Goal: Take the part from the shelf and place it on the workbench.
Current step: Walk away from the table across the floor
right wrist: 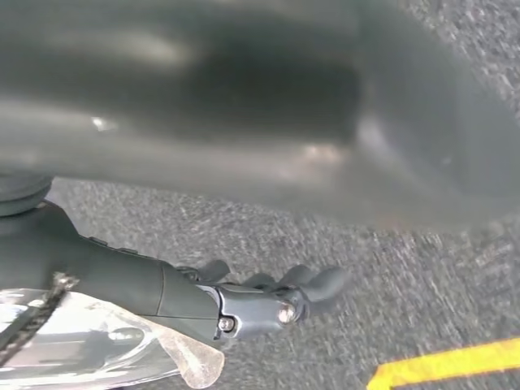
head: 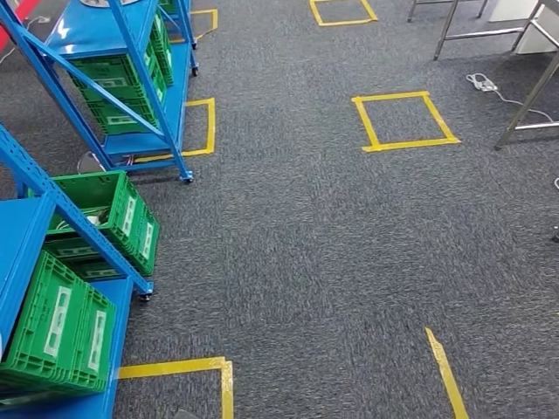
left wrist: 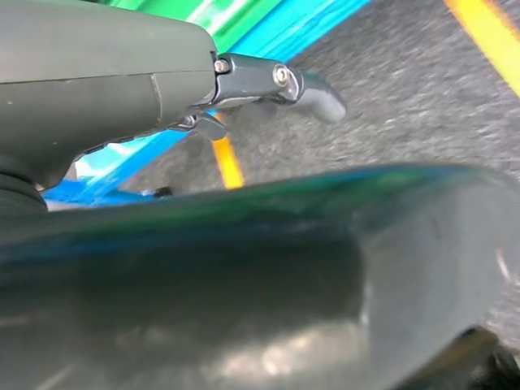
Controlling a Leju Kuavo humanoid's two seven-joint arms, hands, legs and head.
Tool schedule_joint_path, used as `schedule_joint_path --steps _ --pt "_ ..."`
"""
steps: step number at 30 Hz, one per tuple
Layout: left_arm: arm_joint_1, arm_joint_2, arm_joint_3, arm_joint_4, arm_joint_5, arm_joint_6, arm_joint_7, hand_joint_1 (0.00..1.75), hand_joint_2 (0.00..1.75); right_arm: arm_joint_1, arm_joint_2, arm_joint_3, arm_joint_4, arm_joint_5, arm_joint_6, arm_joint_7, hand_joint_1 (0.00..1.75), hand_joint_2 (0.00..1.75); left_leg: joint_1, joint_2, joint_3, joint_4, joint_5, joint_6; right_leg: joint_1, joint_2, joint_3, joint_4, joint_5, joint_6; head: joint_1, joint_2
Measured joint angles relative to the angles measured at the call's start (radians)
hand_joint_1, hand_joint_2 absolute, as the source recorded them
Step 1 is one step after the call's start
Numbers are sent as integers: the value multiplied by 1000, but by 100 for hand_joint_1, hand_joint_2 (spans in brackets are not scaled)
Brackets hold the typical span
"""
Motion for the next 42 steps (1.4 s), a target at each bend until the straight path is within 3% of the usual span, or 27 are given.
schedule_joint_path --steps 2,5,9,14,18,42 --pt "-1 1 2 0 -1 2 1 0 0 0 0 1 2 0 0 -1 0 0 0 0 13 -33 -12 9 0 -5 6 -19 1 8 0 0" --pt "1 -2 2 0 -4 6 0 0 0 0 -4 2 3 0 -2 -3 0 0 6 -2 37 -74 -11 -6 5 -8 20 -43 19 1 3 0" --pt "2 -5 2 0 -7 10 -2 0 0 0 -6 3 4 -1 -3 0 0 0 9 -4 39 -77 -28 -10 5 -7 34 -48 21 3 4 0" --pt "1 -5 2 0 -8 11 -4 0 0 1 -6 3 4 -1 -3 0 0 0 4 -4 42 -76 -34 -1 2 -7 37 -59 13 6 4 0" --pt "0 -5 2 0 -8 11 -4 0 0 1 -6 3 5 -1 -3 0 0 0 2 -3 50 -74 -36 3 -1 -7 50 -73 3 18 3 0" --pt "-2 -4 10 0 -21 10 -10 0 0 1 -7 7 8 0 -4 -2 0 0 3 -3 61 -73 -37 4 1 -9 62 -74 3 19 3 0"
